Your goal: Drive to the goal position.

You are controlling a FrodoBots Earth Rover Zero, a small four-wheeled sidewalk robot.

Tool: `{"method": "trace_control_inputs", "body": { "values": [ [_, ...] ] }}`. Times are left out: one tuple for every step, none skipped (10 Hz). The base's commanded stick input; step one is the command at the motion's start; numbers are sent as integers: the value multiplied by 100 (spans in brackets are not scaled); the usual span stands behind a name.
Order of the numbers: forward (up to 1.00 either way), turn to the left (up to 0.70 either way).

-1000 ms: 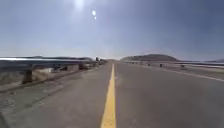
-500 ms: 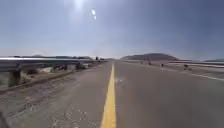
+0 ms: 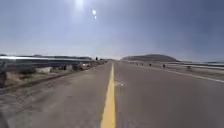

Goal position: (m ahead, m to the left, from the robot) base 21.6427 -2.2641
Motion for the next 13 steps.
{"method": "trace_control_inputs", "body": {
  "values": [
    [85,0],
    [85,0],
    [85,0],
    [85,0],
    [85,0],
    [85,0],
    [85,0],
    [85,0],
    [85,0],
    [85,0],
    [85,0],
    [85,0],
    [85,0]
  ]
}}
